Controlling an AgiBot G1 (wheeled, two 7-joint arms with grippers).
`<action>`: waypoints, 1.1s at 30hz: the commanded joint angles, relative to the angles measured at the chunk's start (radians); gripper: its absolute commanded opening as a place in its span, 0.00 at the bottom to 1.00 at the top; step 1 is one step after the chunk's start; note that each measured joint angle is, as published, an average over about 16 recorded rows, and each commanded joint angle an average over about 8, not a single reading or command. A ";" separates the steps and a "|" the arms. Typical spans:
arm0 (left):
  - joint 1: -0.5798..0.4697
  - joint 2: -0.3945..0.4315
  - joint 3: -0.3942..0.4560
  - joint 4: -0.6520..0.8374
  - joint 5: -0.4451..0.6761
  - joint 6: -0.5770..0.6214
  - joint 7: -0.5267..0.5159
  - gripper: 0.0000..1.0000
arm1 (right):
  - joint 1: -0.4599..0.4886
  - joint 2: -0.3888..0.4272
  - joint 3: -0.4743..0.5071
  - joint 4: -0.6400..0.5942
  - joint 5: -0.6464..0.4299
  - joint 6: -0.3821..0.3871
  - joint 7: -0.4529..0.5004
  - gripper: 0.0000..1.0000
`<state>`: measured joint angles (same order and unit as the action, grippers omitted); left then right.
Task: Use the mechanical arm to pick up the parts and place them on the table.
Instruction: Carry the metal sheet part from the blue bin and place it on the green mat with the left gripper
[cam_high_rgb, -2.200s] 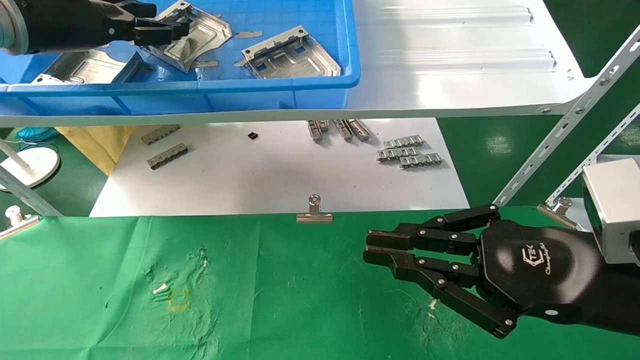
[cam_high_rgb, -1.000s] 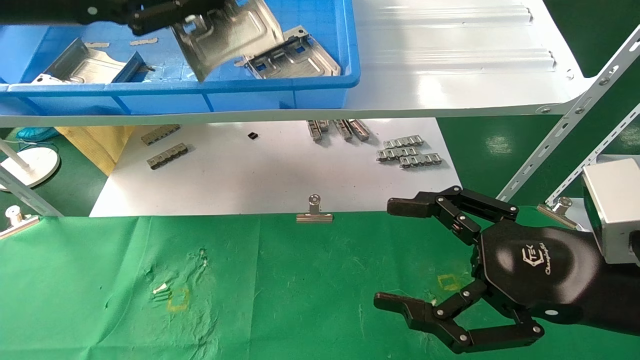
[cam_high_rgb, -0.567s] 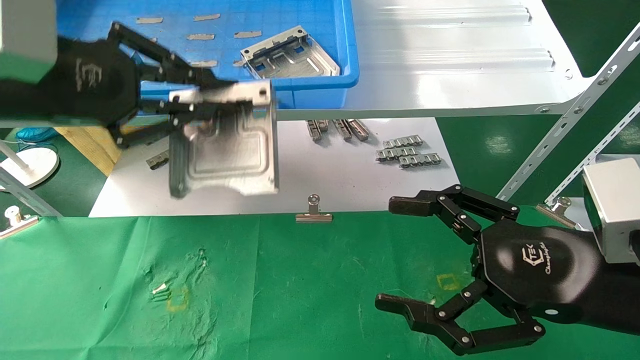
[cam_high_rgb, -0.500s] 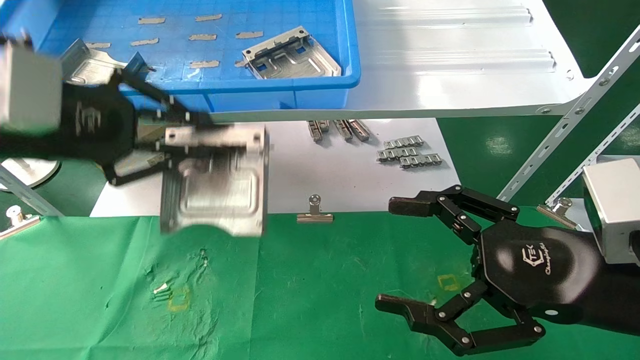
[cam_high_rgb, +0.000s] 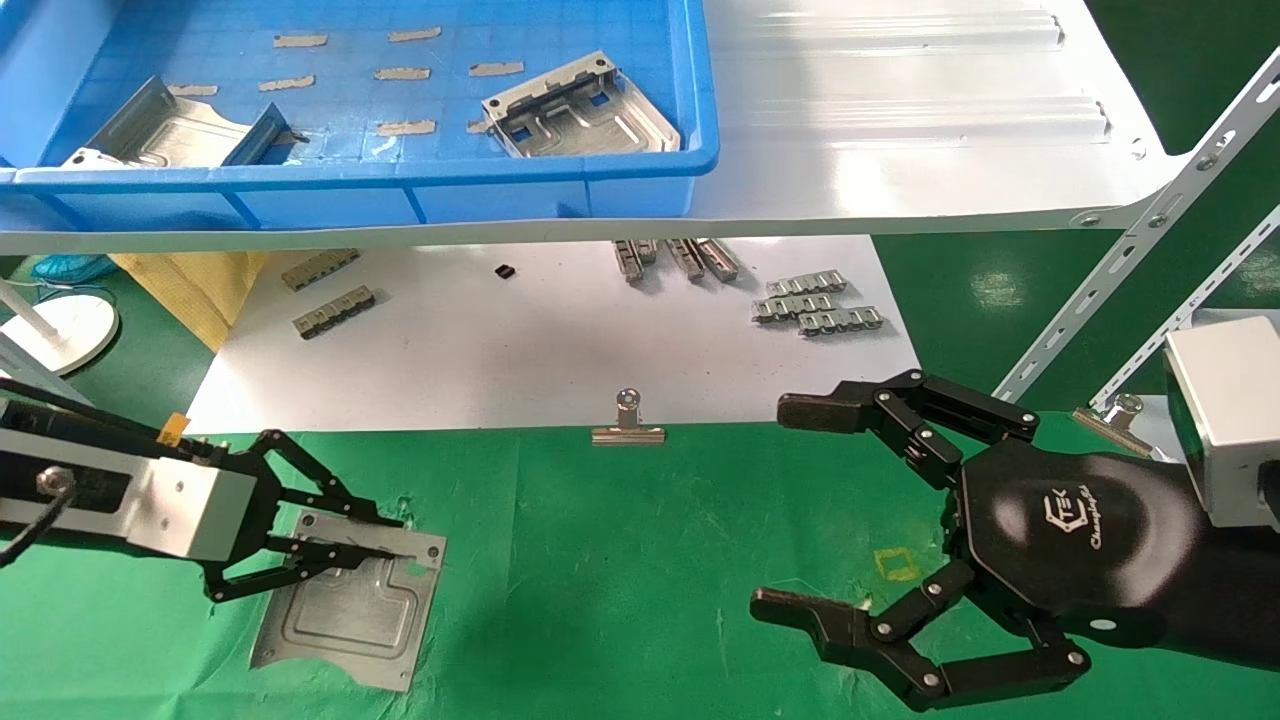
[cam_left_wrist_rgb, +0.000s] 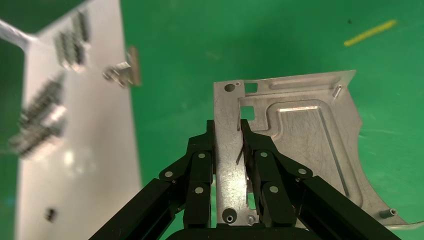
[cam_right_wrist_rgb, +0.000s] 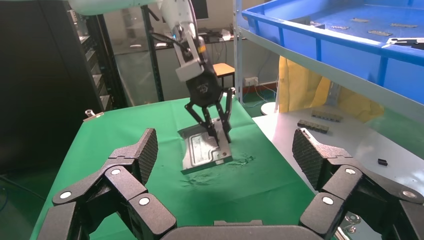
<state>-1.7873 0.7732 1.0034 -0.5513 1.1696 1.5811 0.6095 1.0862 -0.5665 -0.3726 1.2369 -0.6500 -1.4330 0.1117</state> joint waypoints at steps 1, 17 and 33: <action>0.011 0.004 0.026 0.032 -0.006 0.001 0.021 0.00 | 0.000 0.000 0.000 0.000 0.000 0.000 0.000 1.00; 0.036 0.083 0.054 0.289 0.000 -0.072 0.121 1.00 | 0.000 0.000 0.000 0.000 0.000 0.000 0.000 1.00; 0.088 0.043 0.007 0.311 -0.175 0.023 -0.010 1.00 | 0.000 0.000 0.000 0.000 0.000 0.000 0.000 1.00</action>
<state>-1.7035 0.8172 1.0153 -0.2420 1.0089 1.5994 0.6213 1.0861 -0.5664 -0.3726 1.2368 -0.6498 -1.4329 0.1117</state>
